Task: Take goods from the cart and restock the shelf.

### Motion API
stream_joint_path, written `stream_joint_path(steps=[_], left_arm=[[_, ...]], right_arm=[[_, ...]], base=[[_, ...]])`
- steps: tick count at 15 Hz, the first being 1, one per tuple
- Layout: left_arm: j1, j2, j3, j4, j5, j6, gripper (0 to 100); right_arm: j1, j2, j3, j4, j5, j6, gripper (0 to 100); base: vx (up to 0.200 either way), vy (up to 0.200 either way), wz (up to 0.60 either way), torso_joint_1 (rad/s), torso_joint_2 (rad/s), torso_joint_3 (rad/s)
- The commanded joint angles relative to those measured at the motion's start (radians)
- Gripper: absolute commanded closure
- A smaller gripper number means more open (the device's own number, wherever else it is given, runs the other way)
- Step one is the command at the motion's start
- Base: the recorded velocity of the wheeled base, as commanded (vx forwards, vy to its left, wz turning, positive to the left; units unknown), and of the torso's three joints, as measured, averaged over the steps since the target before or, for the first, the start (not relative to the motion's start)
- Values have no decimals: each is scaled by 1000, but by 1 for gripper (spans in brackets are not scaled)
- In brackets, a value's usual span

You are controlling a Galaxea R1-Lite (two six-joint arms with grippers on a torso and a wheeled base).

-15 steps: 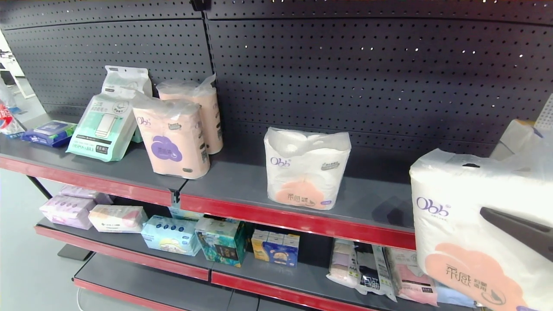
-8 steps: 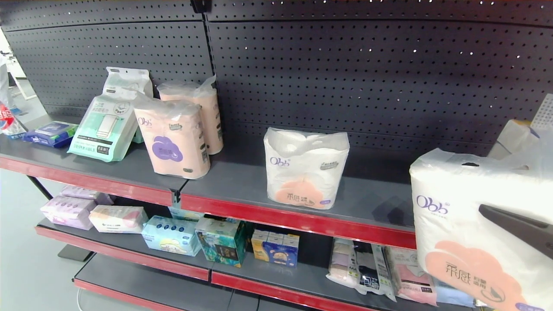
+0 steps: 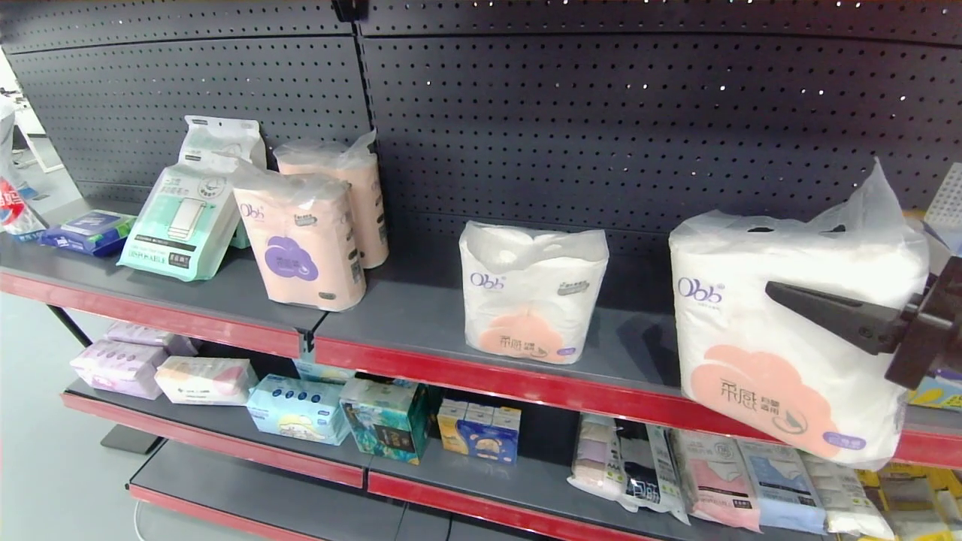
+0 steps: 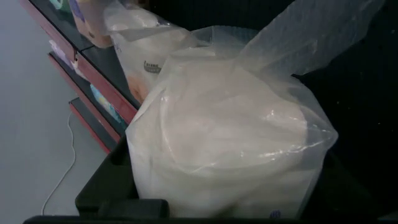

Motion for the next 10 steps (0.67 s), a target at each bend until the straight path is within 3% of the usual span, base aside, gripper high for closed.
stream_joint_path(steps=[1,5,10], left_arm=[[0,2,0,0,0,0,0],[0,2,0,0,0,0,0],[0,2,0,0,0,0,0]], right_arm=[[1,56,-4,-4,0,8,100],[-5,114,-7,-39,0,20,100],[-27,249,-42,-188,-38,48,100]], base=[[0,0,0,0,0,0],[0,0,0,0,0,0],[0,0,0,0,0,0]])
